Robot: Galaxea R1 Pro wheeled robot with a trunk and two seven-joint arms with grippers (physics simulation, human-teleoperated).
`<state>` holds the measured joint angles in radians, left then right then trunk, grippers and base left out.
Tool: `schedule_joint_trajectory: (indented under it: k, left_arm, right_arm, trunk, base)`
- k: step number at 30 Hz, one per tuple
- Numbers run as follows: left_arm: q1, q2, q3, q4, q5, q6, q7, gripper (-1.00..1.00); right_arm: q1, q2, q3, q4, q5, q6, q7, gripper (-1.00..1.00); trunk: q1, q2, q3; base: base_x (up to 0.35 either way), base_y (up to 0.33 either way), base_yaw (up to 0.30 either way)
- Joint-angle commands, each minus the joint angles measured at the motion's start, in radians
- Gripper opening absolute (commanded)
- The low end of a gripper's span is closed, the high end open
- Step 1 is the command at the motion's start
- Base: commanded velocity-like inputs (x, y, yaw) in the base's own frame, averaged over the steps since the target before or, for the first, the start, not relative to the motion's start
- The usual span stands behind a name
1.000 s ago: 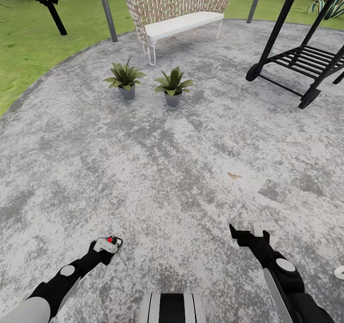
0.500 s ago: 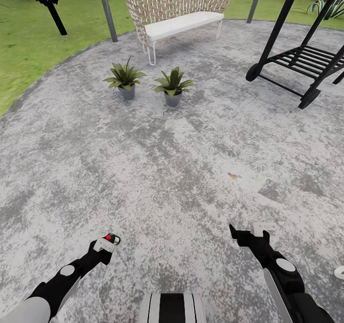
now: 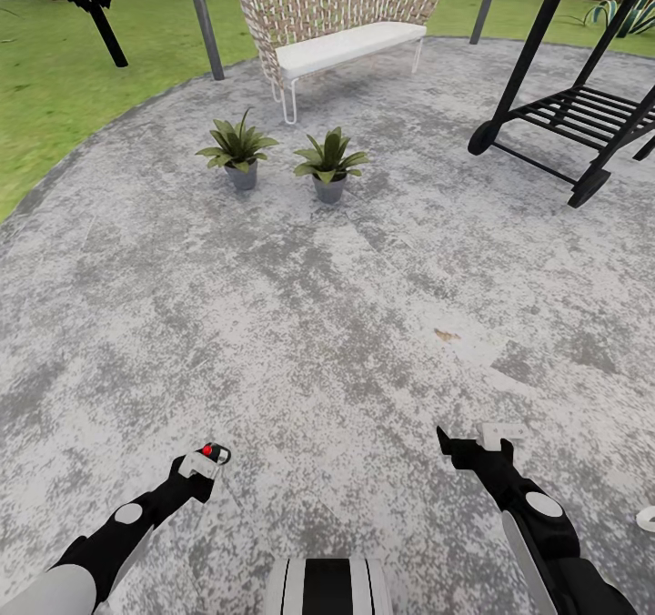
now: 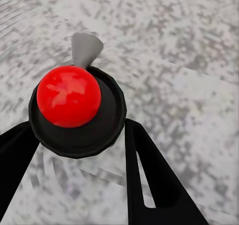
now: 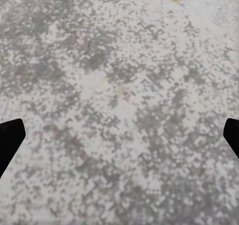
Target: Pick up the pesticide atomizer in the garden and spray insectifuge to fully cover both potted plants in the garden.
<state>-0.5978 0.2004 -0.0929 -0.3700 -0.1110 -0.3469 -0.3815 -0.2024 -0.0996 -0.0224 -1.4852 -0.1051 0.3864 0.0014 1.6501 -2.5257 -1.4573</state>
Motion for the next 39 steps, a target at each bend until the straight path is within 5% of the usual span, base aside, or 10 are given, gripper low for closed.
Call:
schedule_joint_trajectory:
  k: [1, 16, 25, 32, 39]
  left_arm:
    - [0.0, 0.001, -0.002, 0.0, -0.01, -0.007, 0.004, -1.0]
    - [-0.002, -0.005, -0.001, 0.0, -0.01, 0.008, 0.003, -1.0]
    - [-0.012, -0.066, -0.003, -0.037, -0.01, 0.038, 0.005, -1.0]
    - [-0.013, -0.073, 0.002, -0.071, -0.008, 0.081, 0.006, -1.0]
    - [-0.013, -0.062, 0.035, -0.111, 0.054, 0.164, 0.005, -1.0]
  right_arm:
    - [-0.001, 0.0, -0.001, -0.001, -0.01, 0.005, 0.0, 1.0]
    - [0.0, -0.001, 0.002, 0.0, -0.01, 0.005, 0.0, 1.0]
    - [0.0, 0.0, 0.001, -0.002, -0.011, 0.005, 0.001, 1.0]
    - [0.0, 0.002, 0.005, -0.006, -0.014, 0.005, 0.002, 1.0]
    - [0.0, 0.006, 0.01, -0.008, -0.015, 0.004, 0.002, 1.0]
  trunk:
    - [0.0, 0.0, -0.001]
    - [-0.007, 0.003, 0.057]
    - [-0.011, 0.005, 0.092]
    - [-0.014, 0.007, 0.119]
    - [-0.017, 0.009, 0.146]
  base:
    - [0.0, 0.0, 0.0]
    - [0.0, 0.0, 0.0]
    - [0.0, 0.0, 0.0]
    - [0.0, 0.0, 0.0]
    - [0.0, 0.0, 0.0]
